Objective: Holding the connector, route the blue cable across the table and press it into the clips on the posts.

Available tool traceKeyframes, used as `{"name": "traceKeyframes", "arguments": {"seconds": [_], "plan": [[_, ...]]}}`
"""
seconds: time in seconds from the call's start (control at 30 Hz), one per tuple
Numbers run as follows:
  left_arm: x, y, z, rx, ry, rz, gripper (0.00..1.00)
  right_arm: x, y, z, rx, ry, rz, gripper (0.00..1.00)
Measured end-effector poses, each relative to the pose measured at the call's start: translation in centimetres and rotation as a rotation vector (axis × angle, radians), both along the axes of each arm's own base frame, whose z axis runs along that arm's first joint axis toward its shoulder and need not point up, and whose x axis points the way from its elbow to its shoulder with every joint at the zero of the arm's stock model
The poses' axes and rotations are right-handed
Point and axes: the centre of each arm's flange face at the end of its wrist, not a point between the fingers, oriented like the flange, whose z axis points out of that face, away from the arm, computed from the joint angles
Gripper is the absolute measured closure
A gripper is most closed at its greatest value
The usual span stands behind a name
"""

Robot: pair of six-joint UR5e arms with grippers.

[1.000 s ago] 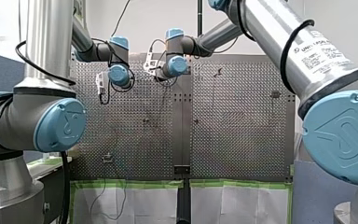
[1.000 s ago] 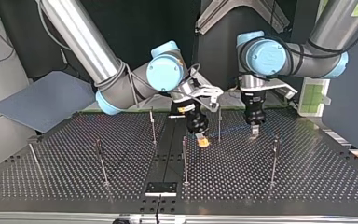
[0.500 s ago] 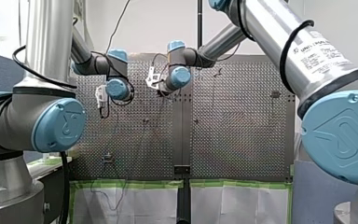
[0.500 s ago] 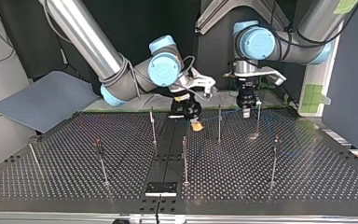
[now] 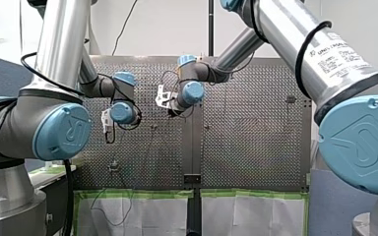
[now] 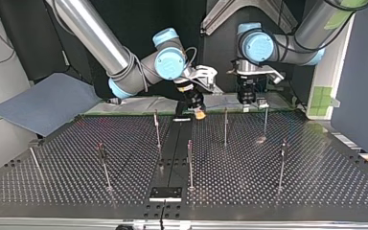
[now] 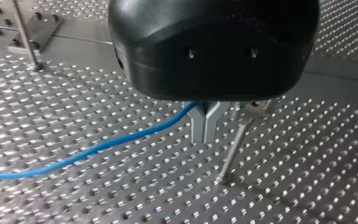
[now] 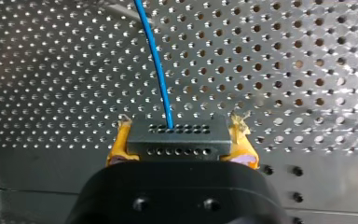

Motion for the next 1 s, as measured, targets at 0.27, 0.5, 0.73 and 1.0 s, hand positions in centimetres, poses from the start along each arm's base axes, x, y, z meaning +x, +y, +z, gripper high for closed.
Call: {"name": "traceKeyframes", "arguments": {"seconds": [0.27, 0.5, 0.73, 1.0], "plan": [[1.7, -0.4, -1.8, -0.006, 0.006, -0.033, 1.00, -0.5, -0.5, -1.4, -0.005, -0.020, 0.001, 1.00], [2.2, -0.4, -2.3, -0.009, 0.010, -0.031, 1.00, -0.4, -1.4, -4.5, 0.016, -0.002, 0.002, 1.00], [3.4, -0.3, -3.7, 0.004, 0.022, -0.028, 1.00, 0.0, -1.9, -6.6, 0.020, -0.015, 0.011, 1.00], [4.9, -0.2, -4.1, 0.001, 0.008, -0.040, 1.00, 0.0, -3.3, -6.6, 0.003, -0.079, 0.003, 1.00]]}}
